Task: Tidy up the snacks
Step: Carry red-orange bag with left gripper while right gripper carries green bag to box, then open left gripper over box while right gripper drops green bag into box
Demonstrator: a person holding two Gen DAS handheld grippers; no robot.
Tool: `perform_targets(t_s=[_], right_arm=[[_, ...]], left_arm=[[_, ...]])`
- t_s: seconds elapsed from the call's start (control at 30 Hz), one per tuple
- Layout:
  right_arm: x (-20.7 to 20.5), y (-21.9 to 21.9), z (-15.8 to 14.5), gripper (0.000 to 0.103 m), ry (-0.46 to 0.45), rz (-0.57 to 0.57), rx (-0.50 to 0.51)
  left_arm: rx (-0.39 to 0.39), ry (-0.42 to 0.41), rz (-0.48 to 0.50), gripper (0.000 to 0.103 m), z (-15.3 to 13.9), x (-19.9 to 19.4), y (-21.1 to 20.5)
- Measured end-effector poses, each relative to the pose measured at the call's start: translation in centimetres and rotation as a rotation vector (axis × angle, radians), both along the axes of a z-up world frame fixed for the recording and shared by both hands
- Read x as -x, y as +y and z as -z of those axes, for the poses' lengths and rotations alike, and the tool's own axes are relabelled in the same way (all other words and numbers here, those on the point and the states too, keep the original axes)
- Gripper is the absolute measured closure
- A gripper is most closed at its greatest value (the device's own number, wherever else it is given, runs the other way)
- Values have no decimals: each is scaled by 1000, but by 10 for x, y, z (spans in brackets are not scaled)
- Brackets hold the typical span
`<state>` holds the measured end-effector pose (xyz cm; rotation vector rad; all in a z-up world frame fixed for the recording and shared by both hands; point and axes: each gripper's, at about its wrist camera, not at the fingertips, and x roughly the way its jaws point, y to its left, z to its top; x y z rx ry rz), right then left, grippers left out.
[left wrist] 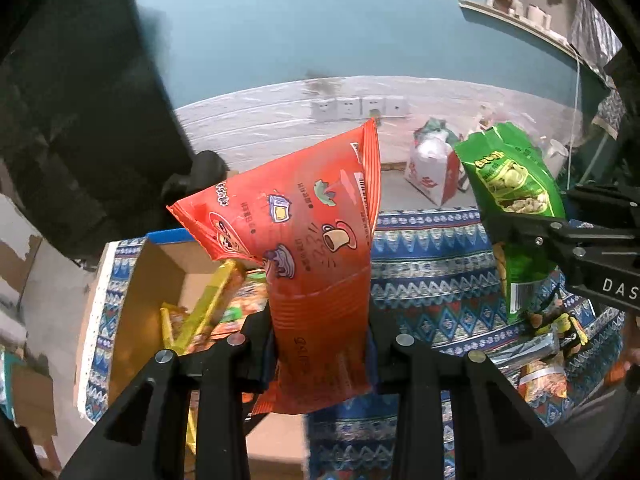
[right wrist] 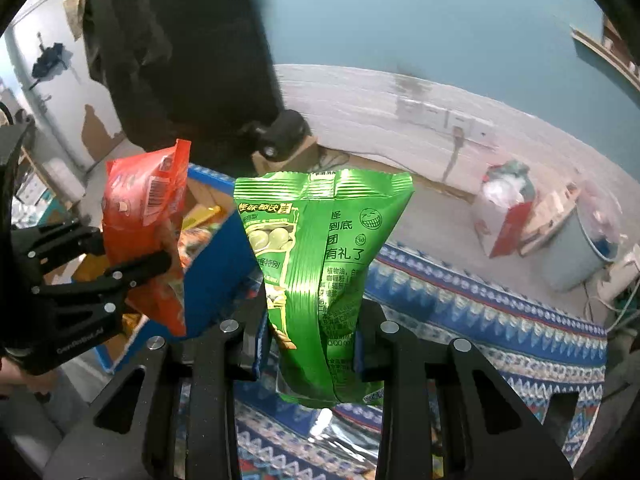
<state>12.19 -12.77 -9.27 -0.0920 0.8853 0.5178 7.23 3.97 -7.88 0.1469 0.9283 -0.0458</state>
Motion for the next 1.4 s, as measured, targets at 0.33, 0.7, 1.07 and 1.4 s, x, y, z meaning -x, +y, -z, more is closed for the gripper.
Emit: perform_targets(t_s=[0.33,0.7,1.07,1.4], right_arm=[[-8,62,-2,74,-3,-88,-12],[-11,118,-2,74,-3,-159,-19],[-16,162,3,74,12,-198,-25],[-19,203,16,74,52,-231,-22]], left_arm=[[18,0,-78,68,2,10,49],[41,7,-171,68,6,21,103],[61,57,-269,68,28,23,153],[49,101,-322,54,38,22,173]])
